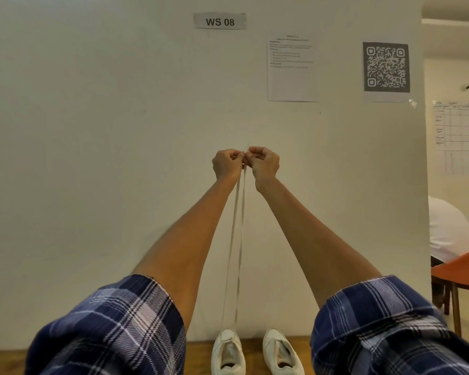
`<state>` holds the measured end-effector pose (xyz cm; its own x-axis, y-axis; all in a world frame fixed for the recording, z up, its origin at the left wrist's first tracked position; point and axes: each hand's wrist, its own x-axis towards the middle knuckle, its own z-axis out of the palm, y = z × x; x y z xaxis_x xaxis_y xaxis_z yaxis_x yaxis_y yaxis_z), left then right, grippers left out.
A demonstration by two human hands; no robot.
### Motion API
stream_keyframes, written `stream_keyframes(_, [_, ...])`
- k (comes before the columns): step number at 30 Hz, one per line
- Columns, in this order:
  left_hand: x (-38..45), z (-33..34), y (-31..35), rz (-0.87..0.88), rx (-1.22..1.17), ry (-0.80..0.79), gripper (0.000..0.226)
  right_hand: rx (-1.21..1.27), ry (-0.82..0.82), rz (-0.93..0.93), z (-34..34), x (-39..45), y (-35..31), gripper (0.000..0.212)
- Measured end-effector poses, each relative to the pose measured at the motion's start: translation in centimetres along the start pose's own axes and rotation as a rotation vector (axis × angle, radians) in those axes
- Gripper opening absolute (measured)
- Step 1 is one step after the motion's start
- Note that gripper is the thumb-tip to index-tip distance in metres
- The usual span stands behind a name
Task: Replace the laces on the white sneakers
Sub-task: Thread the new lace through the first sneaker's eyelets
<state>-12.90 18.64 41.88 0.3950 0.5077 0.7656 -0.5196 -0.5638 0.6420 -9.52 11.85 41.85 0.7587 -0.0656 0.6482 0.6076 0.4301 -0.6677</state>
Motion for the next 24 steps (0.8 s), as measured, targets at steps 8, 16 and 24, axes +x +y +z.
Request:
stream_keyframes(8, [0.3,0.4,0.6,-0.009,0.001,0.002,0.014,0.011,0.039,0.028,-0.1,0.3,-0.7,0.021])
stream_keyframes(16, [0.8,0.8,0.4,-0.010,-0.003,0.000,0.014,0.020,0.047,0.032,-0.2,0.8,-0.4,0.020])
stream_keyframes(24, [0.2,1.1,-0.2,-0.004,-0.027,0.010,0.015,0.011,0.054,0.051,-0.7,0.8,0.7,0.016])
